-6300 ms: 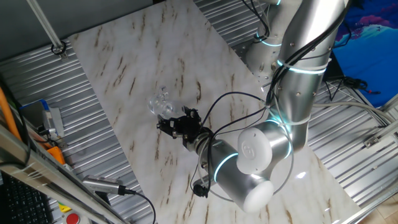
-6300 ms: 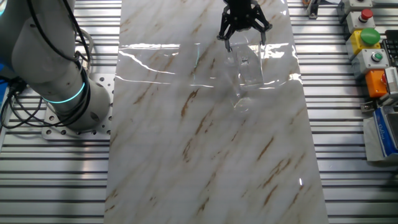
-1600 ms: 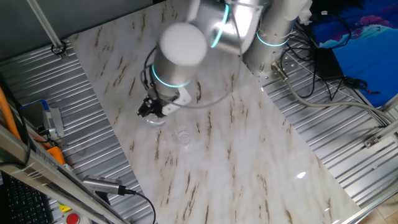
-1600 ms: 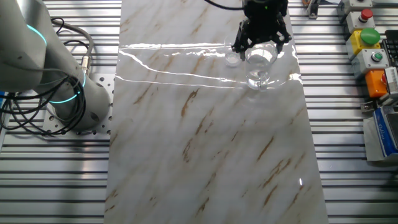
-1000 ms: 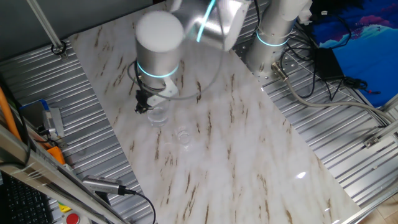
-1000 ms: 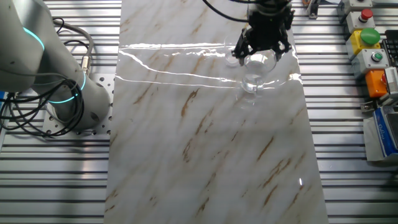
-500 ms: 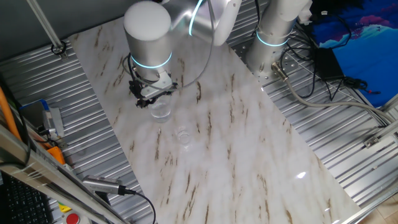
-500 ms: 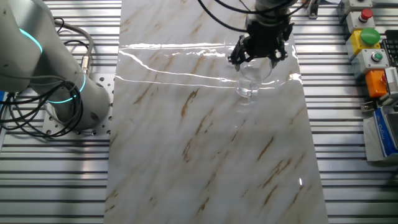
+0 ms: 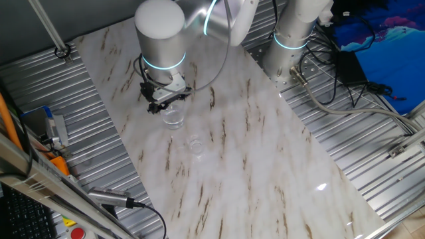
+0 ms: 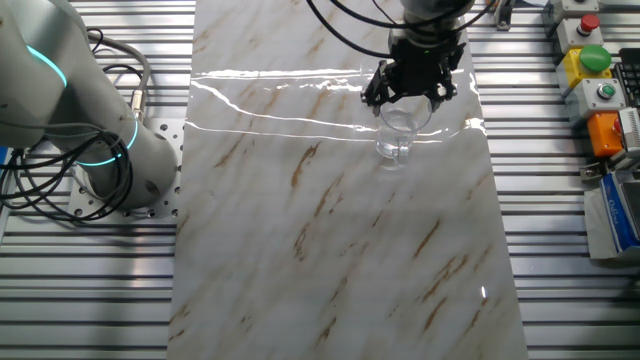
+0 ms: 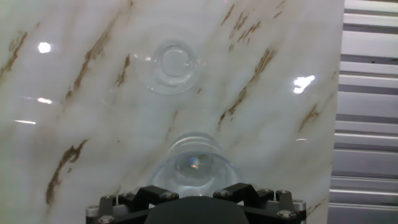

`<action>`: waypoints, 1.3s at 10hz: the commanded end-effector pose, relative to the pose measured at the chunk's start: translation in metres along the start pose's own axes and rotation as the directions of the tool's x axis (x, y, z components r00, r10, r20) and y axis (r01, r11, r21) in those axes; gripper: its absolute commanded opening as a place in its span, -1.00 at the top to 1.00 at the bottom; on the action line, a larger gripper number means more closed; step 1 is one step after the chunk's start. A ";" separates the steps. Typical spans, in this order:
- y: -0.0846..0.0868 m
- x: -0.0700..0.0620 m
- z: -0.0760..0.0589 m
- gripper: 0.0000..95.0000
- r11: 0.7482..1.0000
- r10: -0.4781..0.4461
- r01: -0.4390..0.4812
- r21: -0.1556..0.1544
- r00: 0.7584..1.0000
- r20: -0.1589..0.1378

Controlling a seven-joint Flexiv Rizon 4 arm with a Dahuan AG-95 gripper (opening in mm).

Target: Pour the water from one cup into another empty cup

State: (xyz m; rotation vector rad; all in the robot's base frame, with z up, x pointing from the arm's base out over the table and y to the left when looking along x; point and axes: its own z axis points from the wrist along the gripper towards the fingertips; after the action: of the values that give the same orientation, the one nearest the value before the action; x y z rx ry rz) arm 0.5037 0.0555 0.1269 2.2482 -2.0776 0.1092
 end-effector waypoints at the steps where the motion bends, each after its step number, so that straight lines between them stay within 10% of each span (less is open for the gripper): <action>1: 0.002 0.000 0.000 1.00 1.000 -0.003 0.003 0.004 1.000 0.006; 13: 0.004 -0.001 0.005 1.00 1.000 -0.011 0.010 0.005 1.000 0.026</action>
State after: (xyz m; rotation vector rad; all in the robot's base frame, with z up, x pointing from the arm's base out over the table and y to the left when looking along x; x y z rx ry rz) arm 0.4993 0.0555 0.1218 2.2775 -2.0780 0.0863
